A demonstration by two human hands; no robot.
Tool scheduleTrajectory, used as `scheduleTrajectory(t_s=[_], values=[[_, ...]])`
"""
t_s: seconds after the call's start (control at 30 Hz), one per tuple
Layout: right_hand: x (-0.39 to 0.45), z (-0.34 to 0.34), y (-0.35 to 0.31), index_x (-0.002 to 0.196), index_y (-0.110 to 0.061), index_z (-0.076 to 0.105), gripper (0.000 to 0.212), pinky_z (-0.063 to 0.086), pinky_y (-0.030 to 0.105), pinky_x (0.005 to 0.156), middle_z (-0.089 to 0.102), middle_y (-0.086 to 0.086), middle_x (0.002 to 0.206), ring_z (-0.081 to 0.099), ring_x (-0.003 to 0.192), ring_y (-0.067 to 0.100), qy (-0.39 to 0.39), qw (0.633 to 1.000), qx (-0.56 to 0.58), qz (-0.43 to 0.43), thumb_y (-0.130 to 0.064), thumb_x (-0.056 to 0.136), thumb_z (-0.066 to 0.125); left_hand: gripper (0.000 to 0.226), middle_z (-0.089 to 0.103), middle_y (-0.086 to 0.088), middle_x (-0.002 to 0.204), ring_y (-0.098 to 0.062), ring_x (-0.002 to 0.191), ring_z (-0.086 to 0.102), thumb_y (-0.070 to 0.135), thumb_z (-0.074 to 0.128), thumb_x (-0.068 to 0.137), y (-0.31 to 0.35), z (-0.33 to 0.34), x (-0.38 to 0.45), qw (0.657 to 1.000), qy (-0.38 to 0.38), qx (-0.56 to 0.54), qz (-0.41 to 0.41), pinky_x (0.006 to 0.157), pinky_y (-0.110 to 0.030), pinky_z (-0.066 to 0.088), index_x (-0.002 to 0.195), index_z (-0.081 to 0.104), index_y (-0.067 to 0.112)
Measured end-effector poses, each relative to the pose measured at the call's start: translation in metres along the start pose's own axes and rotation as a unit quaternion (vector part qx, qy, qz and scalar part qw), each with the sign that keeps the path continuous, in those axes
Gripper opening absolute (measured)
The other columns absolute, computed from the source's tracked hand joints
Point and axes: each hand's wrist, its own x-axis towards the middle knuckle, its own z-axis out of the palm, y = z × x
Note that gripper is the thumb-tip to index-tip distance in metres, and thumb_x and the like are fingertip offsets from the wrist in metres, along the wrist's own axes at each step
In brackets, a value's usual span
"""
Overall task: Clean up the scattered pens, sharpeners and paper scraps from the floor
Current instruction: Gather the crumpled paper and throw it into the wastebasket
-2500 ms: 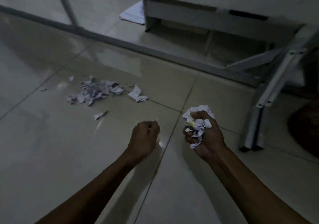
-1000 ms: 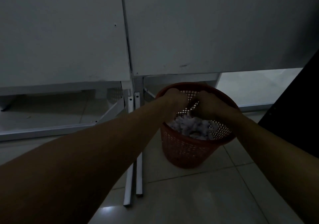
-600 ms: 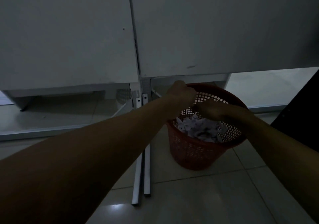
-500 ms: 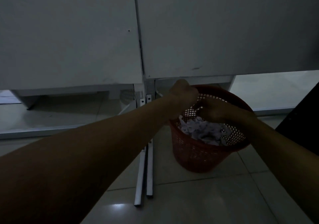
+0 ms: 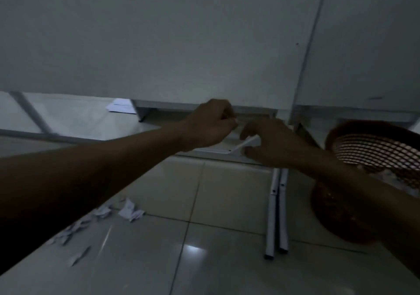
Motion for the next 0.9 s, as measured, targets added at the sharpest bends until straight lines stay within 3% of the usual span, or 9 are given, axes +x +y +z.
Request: scheduleTrajectory(t_s=[0.1,0.2,0.4,0.5,0.6,0.77,0.9], values=[[0.025,0.029,-0.054,0.125,-0.022,0.056,0.043,0.040,0.027,0.090,0.051,0.006,0.129,0.048,0.117,0.020,-0.081,0.995,-0.045,-0.041,-0.036,0.086,0.068,0.015,0.064,-0.008,0.099,-0.023,0.090,0.064,0.022,0.056,0.094,-0.056,-0.036,-0.036,1.000,0.003,0.014,-0.011,0.072,-0.039,0.052,0.103,0.060,0.010],[0.045,0.062,-0.099,0.131,-0.028,0.049,0.046,0.038,0.029,0.092,0.046,0.001,0.135,0.044,0.117,0.017,-0.173,0.979,-0.086,-0.069,-0.040,0.089,0.064,0.018,0.062,-0.004,0.099,-0.019,0.088,0.062,0.026,0.058,0.093,-0.120,-0.063,-0.068,0.999,0.024,0.018,-0.046,0.065,-0.029,0.050,0.105,0.059,0.013],[0.079,0.150,-0.163,0.138,-0.027,0.041,0.053,0.037,0.029,0.096,0.044,0.001,0.137,0.041,0.123,0.018,-0.276,0.955,-0.075,-0.084,-0.041,0.091,0.062,0.025,0.061,-0.003,0.109,-0.019,0.094,0.060,0.031,0.059,0.092,-0.245,-0.097,-0.137,0.985,0.036,0.051,-0.163,0.078,-0.031,0.049,0.112,0.060,0.015],[0.083,0.209,-0.190,0.141,-0.027,0.036,0.060,0.038,0.030,0.100,0.042,0.004,0.137,0.042,0.124,0.020,-0.296,0.952,-0.033,-0.077,-0.041,0.089,0.063,0.027,0.059,-0.006,0.115,-0.021,0.099,0.057,0.029,0.058,0.093,-0.304,-0.104,-0.175,0.969,0.048,0.065,-0.234,0.083,-0.030,0.045,0.115,0.058,0.014],[0.079,0.260,-0.207,0.146,-0.028,0.028,0.086,0.039,0.037,0.104,0.035,0.004,0.140,0.038,0.130,0.024,-0.294,0.953,-0.003,-0.070,-0.059,0.076,0.068,0.033,0.057,-0.011,0.121,-0.025,0.108,0.054,0.026,0.059,0.093,-0.360,-0.100,-0.215,0.953,0.089,0.067,-0.281,0.083,-0.026,0.038,0.121,0.054,0.010],[0.087,0.324,-0.218,0.152,-0.040,-0.001,0.129,0.019,0.046,0.119,-0.006,0.002,0.162,-0.005,0.149,0.026,-0.263,0.964,0.011,0.045,-0.086,0.051,0.066,0.049,0.046,-0.016,0.136,-0.034,0.121,0.047,0.040,0.057,0.092,-0.440,-0.104,-0.278,0.902,0.189,0.107,-0.372,0.099,-0.041,0.039,0.132,0.049,0.013],[0.091,0.353,-0.225,0.151,-0.041,-0.009,0.140,0.005,0.046,0.120,-0.016,0.001,0.162,-0.018,0.148,0.025,-0.215,0.969,0.048,0.109,-0.094,0.039,0.058,0.075,0.029,-0.022,0.151,-0.038,0.140,0.024,0.061,0.037,0.083,-0.486,-0.108,-0.314,0.850,0.247,0.141,-0.443,0.113,-0.050,0.020,0.141,0.042,0.014]])
